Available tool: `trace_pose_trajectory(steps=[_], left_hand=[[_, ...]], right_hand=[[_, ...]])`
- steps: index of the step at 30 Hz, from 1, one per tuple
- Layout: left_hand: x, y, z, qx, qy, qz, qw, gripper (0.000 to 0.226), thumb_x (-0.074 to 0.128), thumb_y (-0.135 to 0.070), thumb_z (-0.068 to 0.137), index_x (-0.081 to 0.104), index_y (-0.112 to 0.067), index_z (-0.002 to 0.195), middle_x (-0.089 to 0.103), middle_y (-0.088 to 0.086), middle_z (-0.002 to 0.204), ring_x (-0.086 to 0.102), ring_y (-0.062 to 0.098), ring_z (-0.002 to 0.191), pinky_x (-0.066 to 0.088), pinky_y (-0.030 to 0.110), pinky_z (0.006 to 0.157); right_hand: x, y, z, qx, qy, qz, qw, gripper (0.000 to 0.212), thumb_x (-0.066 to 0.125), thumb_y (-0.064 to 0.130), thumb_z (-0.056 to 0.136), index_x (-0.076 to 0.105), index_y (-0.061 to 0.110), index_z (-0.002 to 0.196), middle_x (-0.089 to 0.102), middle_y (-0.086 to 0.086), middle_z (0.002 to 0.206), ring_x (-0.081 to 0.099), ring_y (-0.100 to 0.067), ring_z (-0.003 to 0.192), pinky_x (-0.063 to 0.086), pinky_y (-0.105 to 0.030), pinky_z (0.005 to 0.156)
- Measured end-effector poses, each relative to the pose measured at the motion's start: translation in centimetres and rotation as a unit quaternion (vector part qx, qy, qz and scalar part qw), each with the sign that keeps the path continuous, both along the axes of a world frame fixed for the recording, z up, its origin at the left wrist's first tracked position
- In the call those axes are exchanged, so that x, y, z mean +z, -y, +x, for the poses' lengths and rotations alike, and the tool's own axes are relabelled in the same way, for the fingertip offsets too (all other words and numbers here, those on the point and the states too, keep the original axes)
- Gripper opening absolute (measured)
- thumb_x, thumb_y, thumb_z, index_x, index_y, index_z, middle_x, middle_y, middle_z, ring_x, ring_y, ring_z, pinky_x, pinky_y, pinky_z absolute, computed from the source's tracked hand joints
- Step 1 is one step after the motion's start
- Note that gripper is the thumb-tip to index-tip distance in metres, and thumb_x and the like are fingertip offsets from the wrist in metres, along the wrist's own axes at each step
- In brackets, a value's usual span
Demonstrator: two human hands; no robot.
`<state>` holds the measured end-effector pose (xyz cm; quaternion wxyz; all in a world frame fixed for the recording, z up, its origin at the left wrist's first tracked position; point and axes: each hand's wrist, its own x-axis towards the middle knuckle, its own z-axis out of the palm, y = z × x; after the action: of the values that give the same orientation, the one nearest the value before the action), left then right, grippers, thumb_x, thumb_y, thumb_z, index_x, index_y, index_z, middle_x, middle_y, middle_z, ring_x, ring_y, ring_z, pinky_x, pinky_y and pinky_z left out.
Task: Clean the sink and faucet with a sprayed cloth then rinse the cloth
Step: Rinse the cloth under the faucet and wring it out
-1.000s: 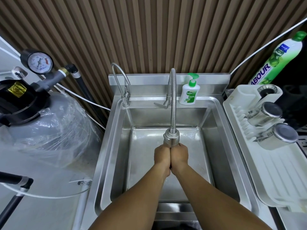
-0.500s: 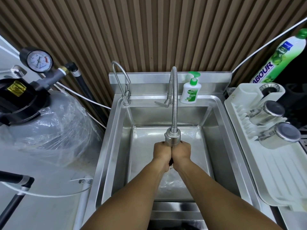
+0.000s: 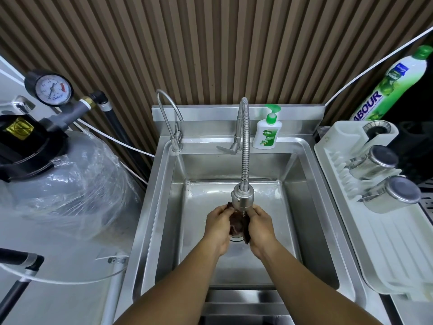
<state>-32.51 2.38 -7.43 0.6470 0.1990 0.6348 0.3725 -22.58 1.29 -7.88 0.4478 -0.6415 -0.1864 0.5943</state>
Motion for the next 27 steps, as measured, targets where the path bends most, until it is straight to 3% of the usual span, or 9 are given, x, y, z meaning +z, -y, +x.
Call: trace_pose_trajectory(steps=[3,8,11,14,17,27], left_hand=[[0.2,0.2,0.8,-0.039,-0.02,-0.014,0.999,0.023,0.05,-0.022,0.1,0.07,-0.01,0.097,0.073,0.009,0.086,0.066,0.022,0.07,0.048,0.026,0.051],[1.4,-0.3,1.6,-0.046,0.003,-0.056,0.997,0.03,0.052,-0.033,0.099,0.065,-0.012,0.083,0.068,0.003,0.068,0.062,0.019,0.061,0.046,0.023,0.054],[1.6,-0.6,1.8,-0.033,0.009,-0.074,0.997,0.038,0.052,-0.041,0.098,0.06,-0.015,0.073,0.059,0.001,0.058,0.051,0.018,0.053,0.038,0.022,0.05],[1.4,-1.0,2.0,-0.031,-0.027,-0.072,0.997,0.022,0.057,-0.028,0.09,0.055,-0.011,0.076,0.05,0.006,0.061,0.043,0.021,0.056,0.033,0.023,0.05],[1.5,-1.2,2.3,-0.022,-0.038,-0.058,0.997,0.015,0.056,-0.017,0.089,0.052,-0.011,0.075,0.049,0.009,0.065,0.044,0.023,0.064,0.034,0.027,0.054],[0.7,-1.9,2.2,-0.043,-0.053,-0.067,0.995,0.012,0.057,-0.01,0.087,0.054,-0.008,0.076,0.049,0.01,0.069,0.047,0.025,0.067,0.035,0.026,0.053]], right_hand=[[0.3,0.1,-0.8,-0.036,0.015,-0.021,0.999,0.034,0.052,0.026,0.104,0.068,0.004,0.084,0.071,-0.014,0.076,0.067,-0.024,0.065,0.053,-0.032,0.052],[0.6,-1.1,-1.4,-0.021,0.021,-0.037,0.999,0.051,0.046,0.05,0.102,0.068,0.009,0.079,0.071,-0.009,0.07,0.068,-0.019,0.063,0.05,-0.03,0.055],[0.7,-1.3,-1.8,-0.001,0.058,-0.028,0.998,0.031,0.055,0.027,0.095,0.055,0.011,0.068,0.059,-0.003,0.059,0.053,-0.019,0.056,0.041,-0.027,0.052],[0.3,-1.5,-1.9,0.003,0.087,-0.04,0.995,0.028,0.054,0.011,0.085,0.042,0.014,0.06,0.044,0.0,0.049,0.039,-0.021,0.054,0.032,-0.026,0.049],[0.1,-1.9,-1.8,-0.014,0.102,-0.053,0.993,0.03,0.058,0.01,0.078,0.041,0.016,0.055,0.045,-0.004,0.051,0.041,-0.022,0.057,0.034,-0.029,0.052],[-1.2,-2.8,-1.6,0.001,0.11,-0.073,0.991,0.032,0.057,0.0,0.077,0.038,0.013,0.055,0.041,-0.006,0.051,0.039,-0.021,0.054,0.032,-0.026,0.047]])
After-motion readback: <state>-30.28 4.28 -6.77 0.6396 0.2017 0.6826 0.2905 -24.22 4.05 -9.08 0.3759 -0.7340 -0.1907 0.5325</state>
